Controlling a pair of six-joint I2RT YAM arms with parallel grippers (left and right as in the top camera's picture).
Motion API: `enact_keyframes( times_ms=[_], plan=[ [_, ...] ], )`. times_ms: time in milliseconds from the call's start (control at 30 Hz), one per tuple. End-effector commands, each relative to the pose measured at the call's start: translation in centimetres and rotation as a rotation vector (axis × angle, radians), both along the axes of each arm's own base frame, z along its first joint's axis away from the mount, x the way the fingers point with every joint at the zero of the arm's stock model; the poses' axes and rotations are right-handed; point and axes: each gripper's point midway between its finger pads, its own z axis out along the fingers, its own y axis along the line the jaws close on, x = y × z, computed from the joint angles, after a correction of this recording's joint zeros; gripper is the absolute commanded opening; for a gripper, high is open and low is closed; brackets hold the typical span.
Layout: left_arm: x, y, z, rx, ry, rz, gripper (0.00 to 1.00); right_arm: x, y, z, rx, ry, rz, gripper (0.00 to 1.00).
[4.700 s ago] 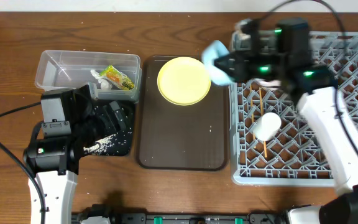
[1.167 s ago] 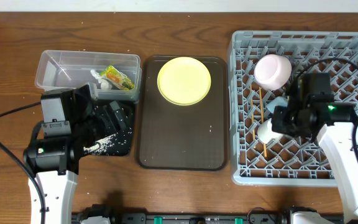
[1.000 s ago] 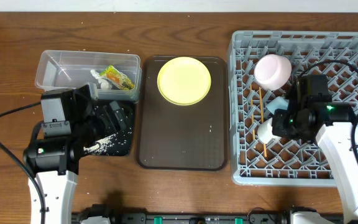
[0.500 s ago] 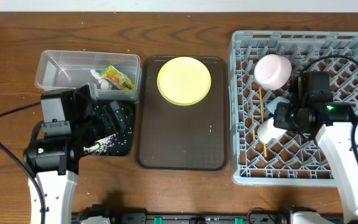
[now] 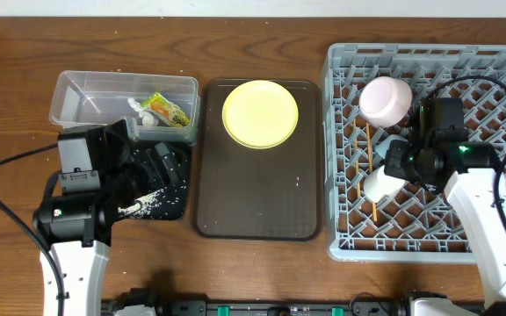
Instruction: Sort waste into correct bins and load items into the dishwasher rack
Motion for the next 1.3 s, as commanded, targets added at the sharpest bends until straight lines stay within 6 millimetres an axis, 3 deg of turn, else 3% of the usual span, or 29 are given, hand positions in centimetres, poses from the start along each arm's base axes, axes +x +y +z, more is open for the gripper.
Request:
enact_keyframes(
  times_ms=[0,100,333,567,833,1100,1267],
  plan=[
    [0.1,0.2,0.1,0.012,-0.009,-0.002,0.9,-0.1,0.7,-0.4,0.036,0.026,-0.011,0.1],
    [0.1,0.2,0.1,0.012,-0.009,-0.002,0.9,-0.5,0.5,-0.6,0.03,0.047,-0.02,0.09],
    [0.1,0.2,0.1,0.012,-0.009,-0.002,0.9,-0.2,-2.0,-0.8,-0.11,0.038,-0.068,0.1],
    [0.1,0.2,0.1,0.012,-0.009,-0.002,0.9,1.1,-2.1,-1.7,-0.114,0.025,-0.07,0.09],
    [0.1,0.2,0.1,0.012,-0.009,-0.002,0.9,0.3,-2.1,-3.8,-0.119,0.117,-0.065,0.09],
    [0.1,0.2,0.1,0.012,-0.009,-0.002,0.9,0.8,-2.4,-3.7,-0.137,0.096,-0.072,0.09],
    [0.1,0.2,0.1,0.012,-0.009,-0.002,0.9,0.1,-2.5,-3.9,-0.141,0.126,-0.07,0.1]
  ],
)
